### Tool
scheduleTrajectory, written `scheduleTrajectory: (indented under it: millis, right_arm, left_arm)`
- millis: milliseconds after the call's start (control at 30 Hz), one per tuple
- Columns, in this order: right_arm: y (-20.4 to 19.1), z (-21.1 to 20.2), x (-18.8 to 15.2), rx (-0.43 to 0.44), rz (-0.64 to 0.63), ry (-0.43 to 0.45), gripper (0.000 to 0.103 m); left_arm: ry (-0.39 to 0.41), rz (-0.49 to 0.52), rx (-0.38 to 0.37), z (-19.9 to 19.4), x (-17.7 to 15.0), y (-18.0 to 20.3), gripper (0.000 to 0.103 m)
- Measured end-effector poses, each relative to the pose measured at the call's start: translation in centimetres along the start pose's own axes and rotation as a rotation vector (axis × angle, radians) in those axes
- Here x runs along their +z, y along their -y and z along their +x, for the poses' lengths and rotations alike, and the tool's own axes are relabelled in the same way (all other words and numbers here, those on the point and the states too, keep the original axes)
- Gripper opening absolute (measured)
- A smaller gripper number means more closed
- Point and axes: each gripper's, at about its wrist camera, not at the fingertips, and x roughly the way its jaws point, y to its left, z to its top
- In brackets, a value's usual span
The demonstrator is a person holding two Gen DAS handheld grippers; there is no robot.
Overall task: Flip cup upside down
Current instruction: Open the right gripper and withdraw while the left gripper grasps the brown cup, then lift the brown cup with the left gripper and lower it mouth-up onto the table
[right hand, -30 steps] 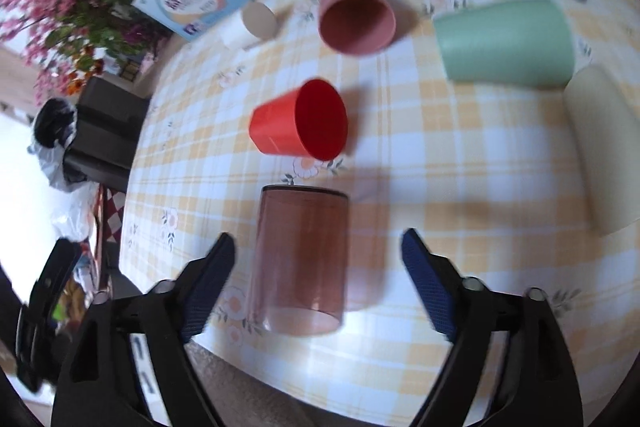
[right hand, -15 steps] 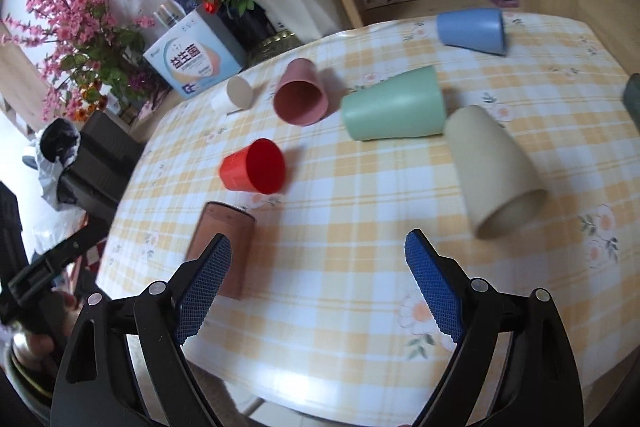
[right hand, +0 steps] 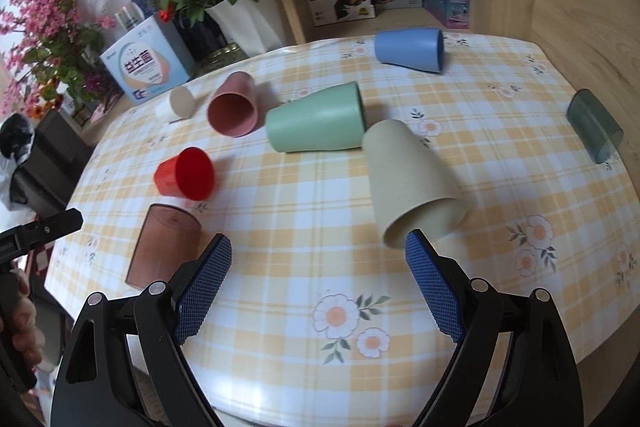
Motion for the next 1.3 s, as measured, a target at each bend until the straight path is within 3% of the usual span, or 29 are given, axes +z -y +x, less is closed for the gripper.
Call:
scheduleTrajectory:
  millis: [233, 333, 400, 567, 733, 833, 900, 1167, 1300]
  right_arm:
    - [1.8, -0.3, 0.2, -0.052, 0.031, 0.026, 0.086]
    - [2.2, -0.3, 0.1, -0.055, 0.041, 0.019, 0.086]
    - [2.2, -0.3, -0.1, -0.055, 0.042, 0.016, 0.086]
    - [2.2, -0.5, -0.1, -0.053, 0.042, 0.021, 0.086]
    - [2.2, -0.4, -0.1, -0.053, 0.045, 0.014, 0.086]
    - [2.0, -0.5, -0.1, -0.053, 0.041, 0.011, 0.086]
    - [2.0, -0.5, -0.2, -0.044, 0.042, 0.005, 0.086]
    - [2.0, -0.6, -0.3, -0.048, 0.047, -0.003, 0.086]
    - [1.8, -0.5, -0.5, -0.034, 0.049, -0.019, 0.086]
  left_arm:
    - [-0.080, 0.018, -0.027, 3.0, 0.8, 1.8, 0.086]
    - [-0.188, -0.023, -0.015, 5.8, 1.5, 1.9, 0.084]
    - [-0.247, -0.067, -0.029, 7.4, 1.9, 1.6, 0.075]
    - [-0.304, -0.064, 0.039, 10.0, 2.9, 1.6, 0.072]
    - [-0.360, -0.062, 0.057, 12.1, 3.0, 1.8, 0.072]
    - [-0.366, -0.068, 0.061, 12.8, 3.0, 1.8, 0.072]
    - [-0.355, -0.057, 0.064, 12.8, 3.0, 1.9, 0.062]
    - [-0.333, -0.064, 0.047, 11.6, 2.3, 1.1, 0.061]
    - [-0.278, -0.048, 0.032, 9.2, 1.7, 0.7, 0.061]
